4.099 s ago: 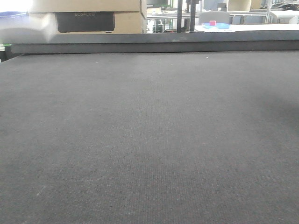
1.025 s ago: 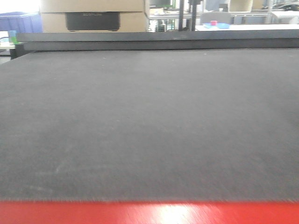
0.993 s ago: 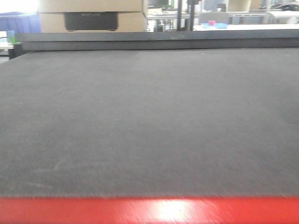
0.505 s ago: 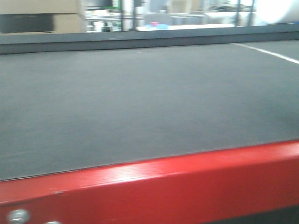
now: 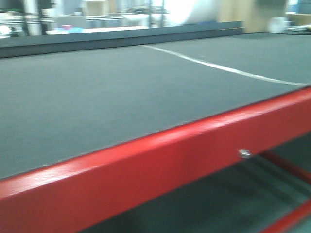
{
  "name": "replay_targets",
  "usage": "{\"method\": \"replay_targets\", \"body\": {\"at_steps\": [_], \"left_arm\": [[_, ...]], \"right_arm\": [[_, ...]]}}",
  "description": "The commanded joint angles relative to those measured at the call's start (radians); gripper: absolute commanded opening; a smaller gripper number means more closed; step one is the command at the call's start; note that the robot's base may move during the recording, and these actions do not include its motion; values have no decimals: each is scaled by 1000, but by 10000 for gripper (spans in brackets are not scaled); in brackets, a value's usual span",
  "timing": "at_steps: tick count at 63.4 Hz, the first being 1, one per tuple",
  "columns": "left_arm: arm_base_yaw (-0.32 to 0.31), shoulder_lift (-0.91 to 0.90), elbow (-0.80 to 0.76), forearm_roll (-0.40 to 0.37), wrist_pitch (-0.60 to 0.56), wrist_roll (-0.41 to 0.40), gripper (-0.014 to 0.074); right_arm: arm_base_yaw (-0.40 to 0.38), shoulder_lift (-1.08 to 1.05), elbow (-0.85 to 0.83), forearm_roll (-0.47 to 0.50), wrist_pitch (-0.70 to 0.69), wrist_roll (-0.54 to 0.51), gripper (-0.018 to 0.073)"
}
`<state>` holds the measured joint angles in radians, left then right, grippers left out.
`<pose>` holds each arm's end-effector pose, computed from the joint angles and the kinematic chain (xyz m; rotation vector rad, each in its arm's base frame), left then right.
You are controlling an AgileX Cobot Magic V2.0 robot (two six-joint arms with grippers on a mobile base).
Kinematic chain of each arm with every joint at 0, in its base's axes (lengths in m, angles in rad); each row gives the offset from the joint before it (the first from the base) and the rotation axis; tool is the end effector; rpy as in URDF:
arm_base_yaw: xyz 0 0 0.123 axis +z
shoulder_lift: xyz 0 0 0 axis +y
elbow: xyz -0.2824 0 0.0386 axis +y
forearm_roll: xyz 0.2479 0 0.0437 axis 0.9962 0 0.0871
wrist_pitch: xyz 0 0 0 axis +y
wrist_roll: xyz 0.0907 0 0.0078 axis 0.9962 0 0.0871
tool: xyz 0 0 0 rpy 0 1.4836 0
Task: Grab PVC pipe and place in blue bin
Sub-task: 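Drive the base to the shelf of blue bins holding the pipe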
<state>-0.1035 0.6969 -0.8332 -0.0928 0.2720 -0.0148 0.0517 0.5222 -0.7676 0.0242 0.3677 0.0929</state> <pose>0.1378 -0.0166 0.4064 0.0187 1.6210 -0.1803 0.0951 0.0057 0.3966 0.0445 1.6069 0.1366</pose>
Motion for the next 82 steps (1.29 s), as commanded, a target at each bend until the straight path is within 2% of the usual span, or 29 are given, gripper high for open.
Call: {"method": "replay_targets", "body": {"at_steps": [1, 82], "left_arm": [[-6, -2, -1, -7, -28, -3, -111], [-6, -2, -1, -7, -28, -3, -111]], "right_arm": [[2, -3, 0, -11, -32, -9, -169], [2, -3, 0, -11, -32, -9, -169]]}}
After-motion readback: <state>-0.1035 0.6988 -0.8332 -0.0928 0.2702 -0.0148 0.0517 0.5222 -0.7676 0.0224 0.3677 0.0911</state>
